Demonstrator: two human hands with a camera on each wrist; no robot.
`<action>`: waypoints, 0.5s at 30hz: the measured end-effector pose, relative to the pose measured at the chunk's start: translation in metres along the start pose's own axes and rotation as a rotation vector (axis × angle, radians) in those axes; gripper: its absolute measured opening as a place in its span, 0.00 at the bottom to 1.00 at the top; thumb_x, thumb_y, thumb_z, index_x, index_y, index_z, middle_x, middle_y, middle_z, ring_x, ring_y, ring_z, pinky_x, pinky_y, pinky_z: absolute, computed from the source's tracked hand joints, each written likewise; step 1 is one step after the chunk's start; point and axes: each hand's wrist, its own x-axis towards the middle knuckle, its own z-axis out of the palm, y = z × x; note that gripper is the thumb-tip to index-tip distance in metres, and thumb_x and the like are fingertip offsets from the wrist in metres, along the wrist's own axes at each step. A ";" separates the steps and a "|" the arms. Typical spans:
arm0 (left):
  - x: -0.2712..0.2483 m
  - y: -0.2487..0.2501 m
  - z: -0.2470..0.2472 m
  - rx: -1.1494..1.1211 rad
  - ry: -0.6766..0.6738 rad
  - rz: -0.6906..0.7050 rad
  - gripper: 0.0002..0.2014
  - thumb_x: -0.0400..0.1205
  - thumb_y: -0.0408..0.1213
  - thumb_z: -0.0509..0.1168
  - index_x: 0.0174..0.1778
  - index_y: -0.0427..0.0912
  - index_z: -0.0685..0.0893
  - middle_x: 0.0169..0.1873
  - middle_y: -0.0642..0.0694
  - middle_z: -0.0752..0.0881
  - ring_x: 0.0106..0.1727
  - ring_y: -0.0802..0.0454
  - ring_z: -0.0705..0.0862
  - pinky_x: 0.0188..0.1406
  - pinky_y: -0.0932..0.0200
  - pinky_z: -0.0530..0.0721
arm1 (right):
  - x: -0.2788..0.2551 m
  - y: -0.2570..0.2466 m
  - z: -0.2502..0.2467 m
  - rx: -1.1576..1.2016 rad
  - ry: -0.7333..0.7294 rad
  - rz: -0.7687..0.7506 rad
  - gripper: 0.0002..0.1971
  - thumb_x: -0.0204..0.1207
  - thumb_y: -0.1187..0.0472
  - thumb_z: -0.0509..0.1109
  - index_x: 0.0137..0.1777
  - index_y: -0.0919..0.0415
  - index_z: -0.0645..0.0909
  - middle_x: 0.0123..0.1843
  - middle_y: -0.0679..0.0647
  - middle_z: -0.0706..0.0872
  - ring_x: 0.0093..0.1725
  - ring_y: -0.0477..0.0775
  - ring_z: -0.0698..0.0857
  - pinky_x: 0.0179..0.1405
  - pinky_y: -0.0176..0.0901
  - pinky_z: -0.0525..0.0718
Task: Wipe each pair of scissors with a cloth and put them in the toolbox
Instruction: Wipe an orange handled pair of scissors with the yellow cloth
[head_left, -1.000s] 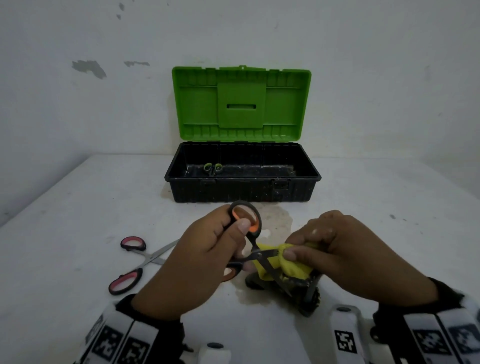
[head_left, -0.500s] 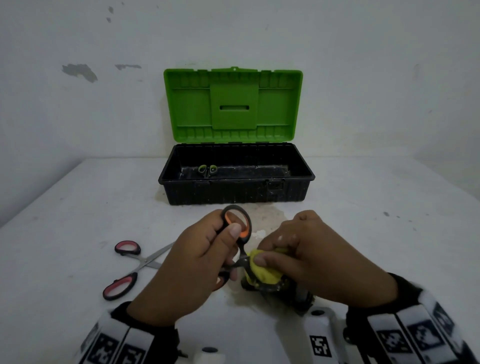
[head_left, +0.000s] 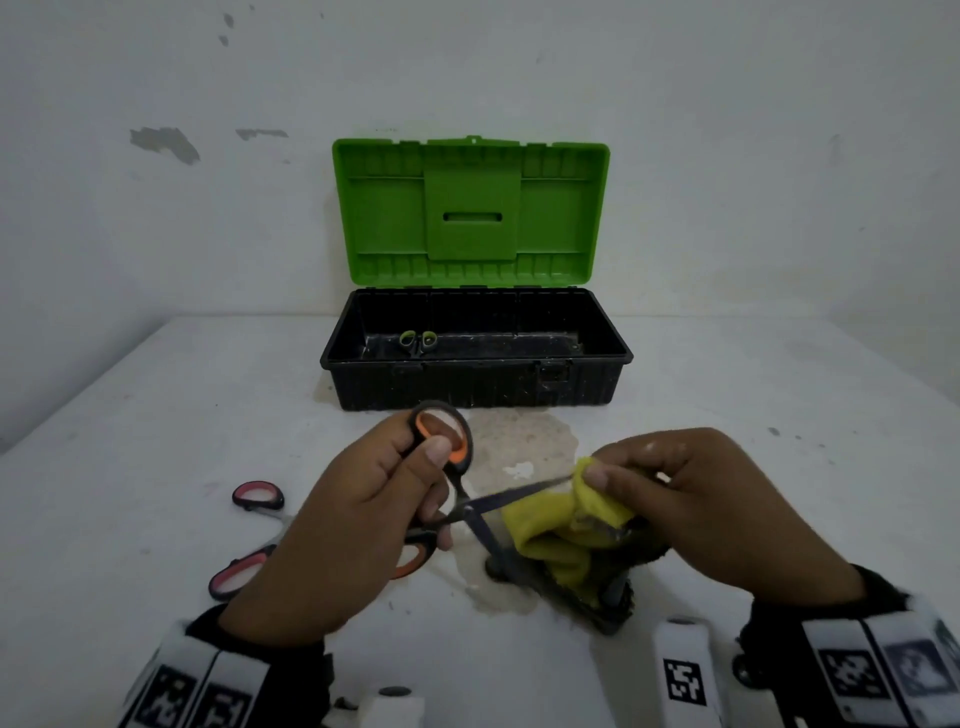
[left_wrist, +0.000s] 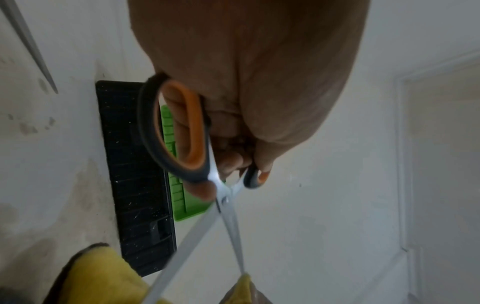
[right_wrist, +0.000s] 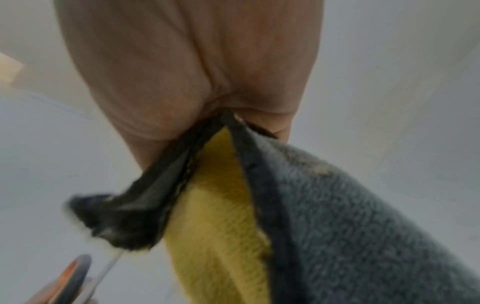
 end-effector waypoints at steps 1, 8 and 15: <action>0.001 -0.001 0.000 -0.023 0.054 -0.004 0.13 0.86 0.43 0.56 0.41 0.50 0.84 0.25 0.44 0.75 0.28 0.34 0.79 0.31 0.57 0.83 | -0.001 0.004 -0.002 0.016 0.090 0.043 0.11 0.77 0.53 0.72 0.34 0.46 0.90 0.36 0.40 0.92 0.36 0.40 0.89 0.35 0.32 0.82; 0.003 -0.006 0.016 -0.240 0.356 -0.121 0.14 0.89 0.42 0.55 0.43 0.41 0.82 0.24 0.44 0.80 0.25 0.45 0.84 0.33 0.50 0.86 | -0.002 0.010 0.007 0.371 0.367 0.252 0.14 0.85 0.56 0.64 0.44 0.58 0.88 0.39 0.52 0.92 0.39 0.48 0.89 0.37 0.32 0.84; 0.002 -0.006 0.047 -0.340 0.383 -0.175 0.15 0.89 0.43 0.55 0.48 0.40 0.84 0.25 0.45 0.77 0.26 0.48 0.83 0.34 0.50 0.86 | -0.003 -0.012 0.044 0.371 0.254 0.122 0.11 0.86 0.60 0.63 0.43 0.55 0.83 0.39 0.49 0.87 0.40 0.47 0.85 0.41 0.33 0.81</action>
